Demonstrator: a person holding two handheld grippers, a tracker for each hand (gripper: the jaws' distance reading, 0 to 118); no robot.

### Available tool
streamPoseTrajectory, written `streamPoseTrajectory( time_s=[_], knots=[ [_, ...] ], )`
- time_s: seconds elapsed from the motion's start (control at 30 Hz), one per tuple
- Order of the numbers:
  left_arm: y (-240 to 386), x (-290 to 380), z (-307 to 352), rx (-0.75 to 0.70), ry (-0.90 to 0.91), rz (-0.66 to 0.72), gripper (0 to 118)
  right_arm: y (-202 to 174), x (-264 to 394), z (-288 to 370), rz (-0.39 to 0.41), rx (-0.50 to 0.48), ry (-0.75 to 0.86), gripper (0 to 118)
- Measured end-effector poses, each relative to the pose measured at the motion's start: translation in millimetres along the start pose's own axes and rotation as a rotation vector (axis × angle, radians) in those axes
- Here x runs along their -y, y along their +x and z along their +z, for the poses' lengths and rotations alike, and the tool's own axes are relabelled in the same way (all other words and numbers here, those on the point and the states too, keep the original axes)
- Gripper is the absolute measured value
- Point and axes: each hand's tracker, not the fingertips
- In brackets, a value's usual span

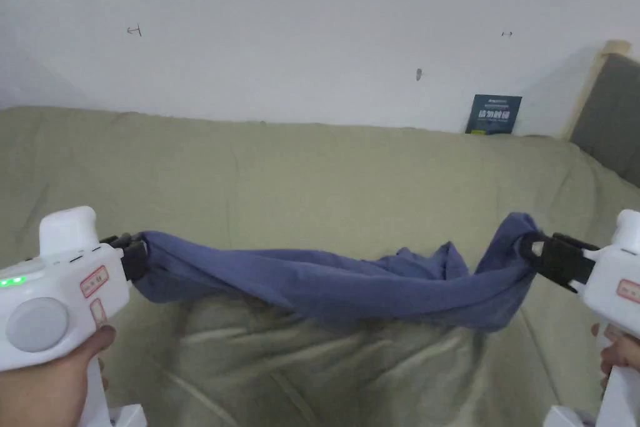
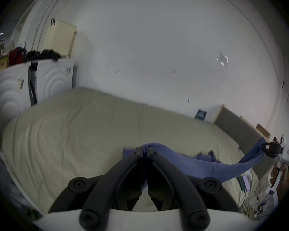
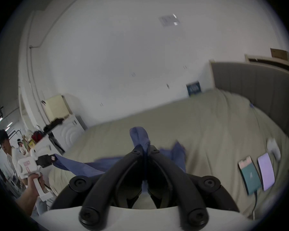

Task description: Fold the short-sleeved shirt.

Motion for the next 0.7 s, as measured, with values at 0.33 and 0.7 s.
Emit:
streamPoseTrajectory(
  time_s=[0.33, 0.7],
  knots=[
    [-25, 110, -36, -0.109, -0.454, -0.041, 12, 60, 146, -20, 0.003, 0.176, -0.335, 19],
    [24, 89, 119, 0.065, -0.041, -0.206, 118, -27, 124, 108, 0.098, 0.042, -0.029, 118]
  ],
)
